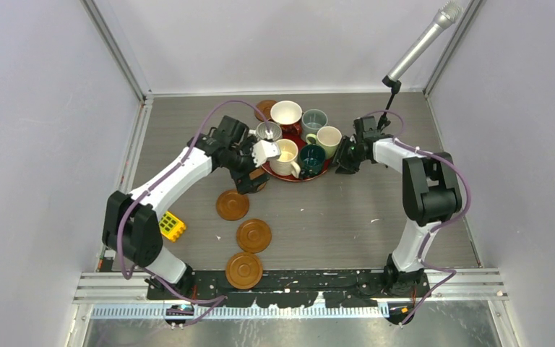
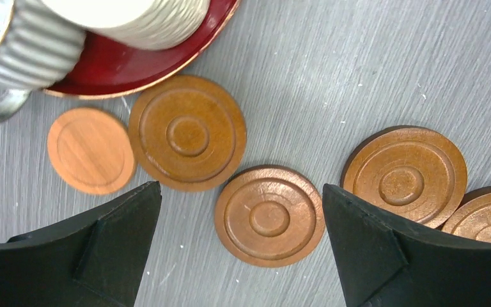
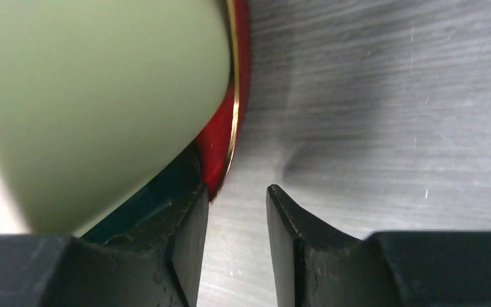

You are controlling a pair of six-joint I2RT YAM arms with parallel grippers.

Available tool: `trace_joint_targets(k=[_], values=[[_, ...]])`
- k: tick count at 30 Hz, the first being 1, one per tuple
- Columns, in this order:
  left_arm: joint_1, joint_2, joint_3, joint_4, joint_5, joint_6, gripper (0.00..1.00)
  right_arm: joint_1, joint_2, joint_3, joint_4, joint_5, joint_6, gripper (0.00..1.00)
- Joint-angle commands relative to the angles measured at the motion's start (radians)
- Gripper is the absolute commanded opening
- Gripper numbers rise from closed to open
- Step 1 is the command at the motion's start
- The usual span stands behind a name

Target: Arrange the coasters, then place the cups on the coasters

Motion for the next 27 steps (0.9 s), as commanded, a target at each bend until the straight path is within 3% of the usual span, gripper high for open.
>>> trace_joint_targets(k=[1, 10, 14, 22, 27], values=[[0.024, -0.068, -0.039, 0.041, -0.052, -0.065, 1.00, 0.001, 0.059, 0.073, 0.069, 0.071, 0.068, 0.43], [0.053, -0.125, -0.090, 0.064, -0.112, -0.088, 1.00, 0.010, 0.117, 0.091, 0.035, 0.148, 0.099, 0.39], [0.069, -0.123, -0.088, 0.072, -0.131, -0.097, 1.00, 0.024, 0.124, 0.090, -0.012, 0.232, 0.104, 0.31], [0.084, -0.131, -0.087, 0.078, -0.153, -0.092, 1.00, 0.014, 0.089, 0.009, -0.067, 0.258, 0.122, 0.03], [0.092, -0.136, -0.085, 0.076, -0.156, -0.085, 1.00, -0.017, 0.038, -0.040, -0.121, 0.261, 0.091, 0.00]])
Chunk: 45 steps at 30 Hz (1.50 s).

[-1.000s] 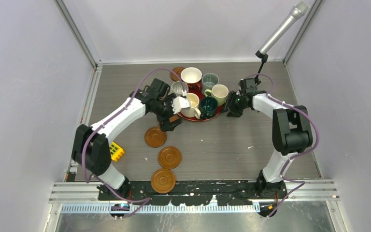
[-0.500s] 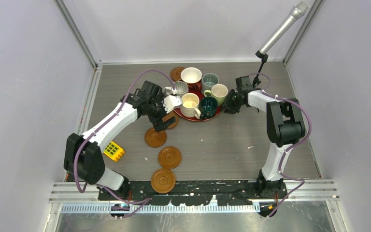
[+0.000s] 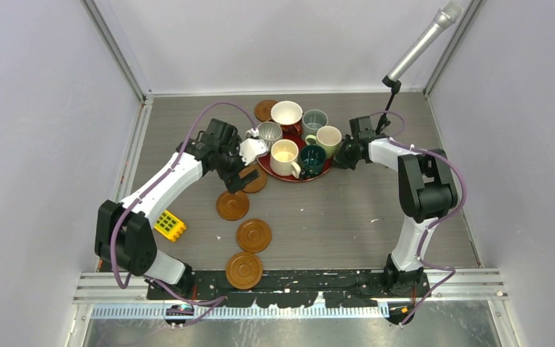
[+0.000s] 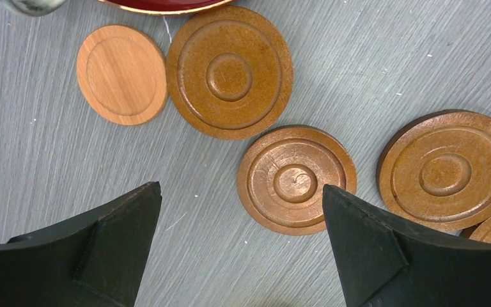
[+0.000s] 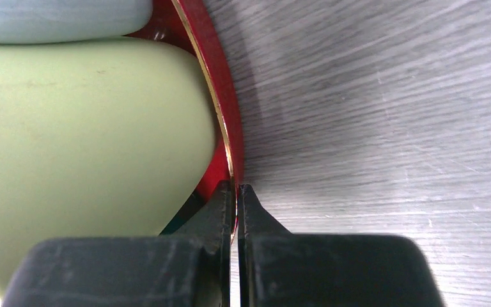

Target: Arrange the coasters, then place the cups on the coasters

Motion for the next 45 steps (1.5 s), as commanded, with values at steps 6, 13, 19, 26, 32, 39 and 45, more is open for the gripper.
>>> trace_joint_targets(k=[6, 13, 19, 26, 32, 39, 45], values=[[0.014, -0.040, 0.003, 0.037, -0.006, 0.000, 1.00, -0.120, -0.076, -0.054, -0.321, 0.109, -0.206, 0.00], [0.014, -0.019, 0.010, 0.053, 0.011, 0.001, 1.00, -0.157, -0.061, 0.053, -0.522, 0.135, -0.404, 0.00], [0.014, -0.009, 0.013, 0.065, 0.012, -0.003, 1.00, -0.166, -0.071, 0.049, -0.615, 0.144, -0.507, 0.00], [0.014, -0.010, 0.002, 0.071, 0.020, -0.007, 1.00, -0.169, -0.087, 0.027, -0.673, 0.193, -0.588, 0.00], [0.016, -0.012, -0.003, 0.069, 0.034, -0.004, 1.00, -0.213, -0.093, 0.025, -0.742, 0.216, -0.708, 0.00], [0.019, -0.008, -0.015, 0.085, 0.051, -0.002, 1.00, -0.273, -0.149, -0.028, -0.771, 0.248, -0.788, 0.00], [0.035, 0.011, -0.005, 0.090, 0.081, -0.007, 1.00, -0.344, -0.184, -0.025, -0.812, 0.255, -0.867, 0.00]])
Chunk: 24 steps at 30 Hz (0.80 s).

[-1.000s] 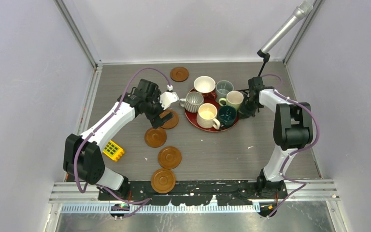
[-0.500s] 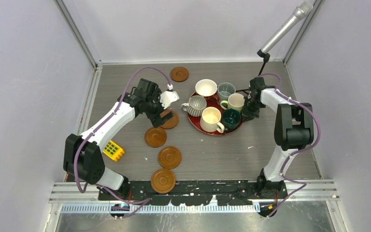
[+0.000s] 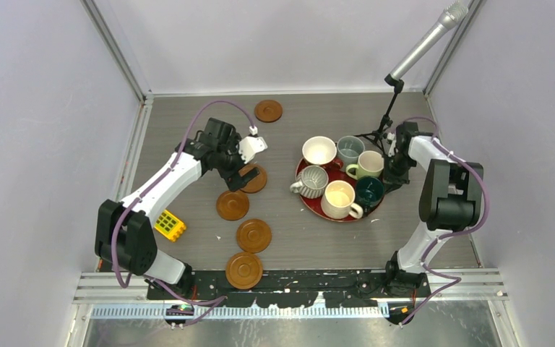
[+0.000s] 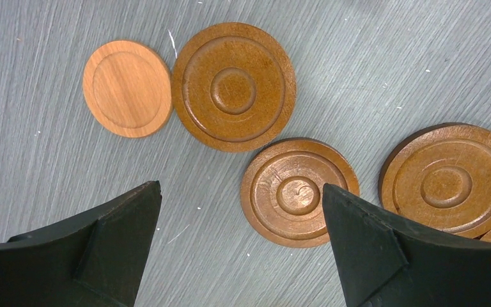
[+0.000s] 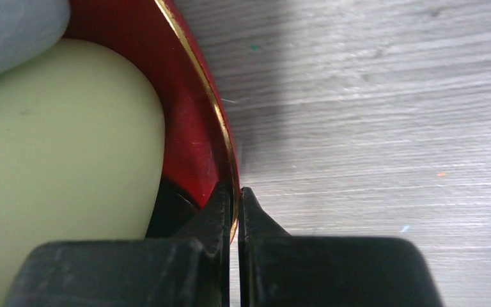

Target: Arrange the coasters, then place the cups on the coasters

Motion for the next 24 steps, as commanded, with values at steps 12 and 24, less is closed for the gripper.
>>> trace_joint_targets(k=[12, 24], values=[[0.055, 0.223, 0.229, 0.039, -0.003, -0.130, 1.00, -0.236, -0.092, -0.023, -0.288, 0.179, -0.283, 0.00], [0.078, 0.743, 0.889, -0.043, -0.261, -0.437, 1.00, -0.304, -0.153, 0.055, -0.319, 0.080, -0.292, 0.53]])
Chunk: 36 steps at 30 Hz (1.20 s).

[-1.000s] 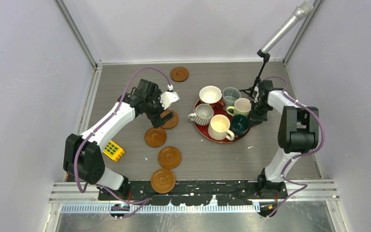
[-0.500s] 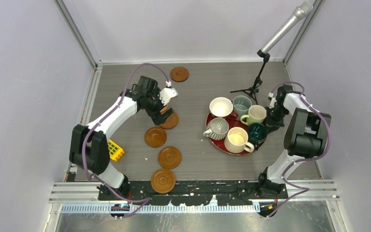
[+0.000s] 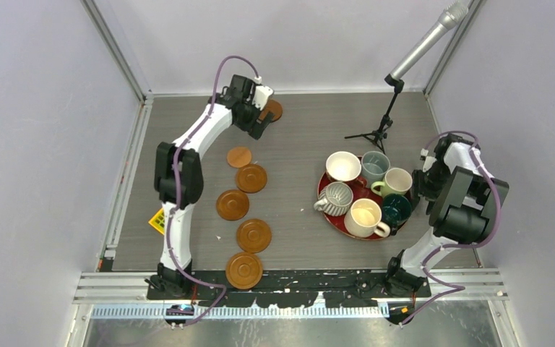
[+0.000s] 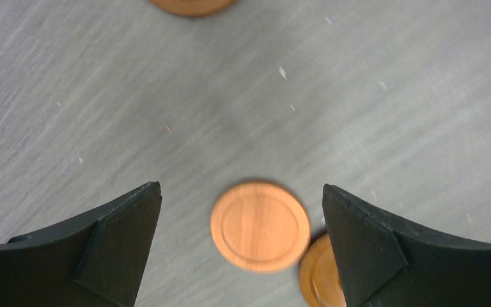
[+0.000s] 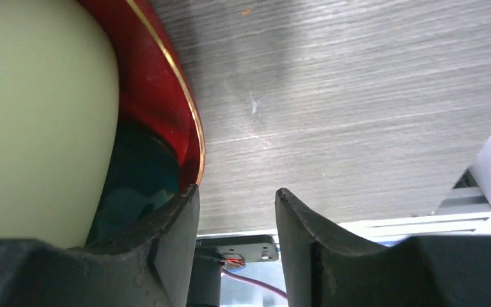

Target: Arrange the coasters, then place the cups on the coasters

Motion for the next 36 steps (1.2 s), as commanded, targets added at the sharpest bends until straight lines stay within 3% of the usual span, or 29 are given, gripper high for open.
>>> trace_joint_targets(k=[1, 6, 20, 28, 36], values=[[0.025, 0.142, 0.227, -0.037, -0.120, -0.171, 1.00, 0.000, -0.094, 0.083, -0.097, 0.008, -0.022, 0.55], [0.051, 0.312, 0.446, -0.019, -0.165, -0.261, 1.00, -0.003, -0.142, 0.101, -0.138, -0.030, -0.021, 0.64], [0.074, 0.554, 0.695, 0.161, -0.189, -0.289, 0.98, -0.005, -0.293, 0.188, -0.206, -0.077, -0.026, 0.77], [0.080, 0.619, 0.718, 0.218, -0.173, -0.255, 0.99, -0.006, -0.313, 0.256, -0.245, -0.113, -0.041, 0.78], [0.077, 0.660, 0.755, 0.138, -0.194, -0.195, 0.98, -0.006, -0.287, 0.321, -0.268, -0.133, -0.042, 0.78]])
